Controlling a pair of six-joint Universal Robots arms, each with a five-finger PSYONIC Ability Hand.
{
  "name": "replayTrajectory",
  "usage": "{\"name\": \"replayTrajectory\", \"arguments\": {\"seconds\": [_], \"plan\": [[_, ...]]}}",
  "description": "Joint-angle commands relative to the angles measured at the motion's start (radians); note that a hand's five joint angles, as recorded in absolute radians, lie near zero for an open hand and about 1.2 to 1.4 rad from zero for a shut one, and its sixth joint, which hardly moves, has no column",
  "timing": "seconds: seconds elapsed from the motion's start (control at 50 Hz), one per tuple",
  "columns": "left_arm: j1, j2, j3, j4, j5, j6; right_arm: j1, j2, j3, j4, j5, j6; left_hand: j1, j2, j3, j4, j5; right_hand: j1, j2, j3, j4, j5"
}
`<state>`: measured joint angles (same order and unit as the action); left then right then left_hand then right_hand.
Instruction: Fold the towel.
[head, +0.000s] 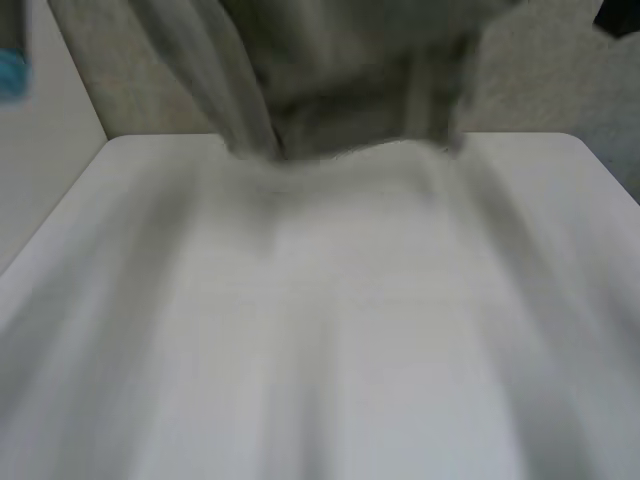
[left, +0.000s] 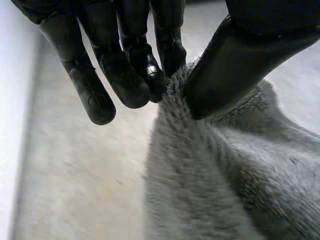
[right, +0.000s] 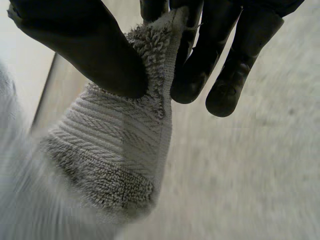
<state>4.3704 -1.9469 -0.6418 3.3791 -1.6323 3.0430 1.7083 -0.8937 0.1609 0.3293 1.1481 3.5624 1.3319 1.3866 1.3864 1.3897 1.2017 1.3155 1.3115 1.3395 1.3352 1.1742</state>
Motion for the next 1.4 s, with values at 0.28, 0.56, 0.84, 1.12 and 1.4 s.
{"name": "replayTrajectory", "arguments": {"seconds": [0.28, 0.56, 0.84, 1.12, 1.4], "plan": [[0.172, 0.091, -0.938, 0.17, 0.291, -0.122, -0.004, 0.076, 0.506, 0.326, -0.145, -0.52, 0.064, 0.01, 0.01, 0.007, 0.02, 0.081, 0.085, 0.057, 0.061, 0.048], [0.288, 0.204, -1.268, 0.201, 0.429, -0.061, -0.091, -0.048, 0.874, 0.244, -0.208, -0.525, 0.064, 0.01, 0.01, 0.007, 0.02, 0.081, 0.085, 0.057, 0.061, 0.048], [0.339, 0.391, -1.48, 0.215, 0.559, -0.012, -0.199, -0.176, 1.095, 0.228, -0.225, -0.596, 0.064, 0.01, 0.01, 0.007, 0.02, 0.081, 0.085, 0.057, 0.061, 0.048], [0.354, 0.394, -1.503, 0.203, 0.623, 0.336, -0.19, -0.179, 1.186, 0.157, -0.128, -0.815, -0.998, -1.053, -1.052, -1.056, -1.042, -1.141, -1.137, -1.165, -1.161, -1.174], [0.348, 0.628, -1.504, 0.131, 0.638, 0.353, -0.177, -0.441, 1.259, -0.025, -0.123, -0.882, -1.027, -1.082, -1.082, -1.085, -1.072, -1.141, -1.137, -1.165, -1.161, -1.174]]}}
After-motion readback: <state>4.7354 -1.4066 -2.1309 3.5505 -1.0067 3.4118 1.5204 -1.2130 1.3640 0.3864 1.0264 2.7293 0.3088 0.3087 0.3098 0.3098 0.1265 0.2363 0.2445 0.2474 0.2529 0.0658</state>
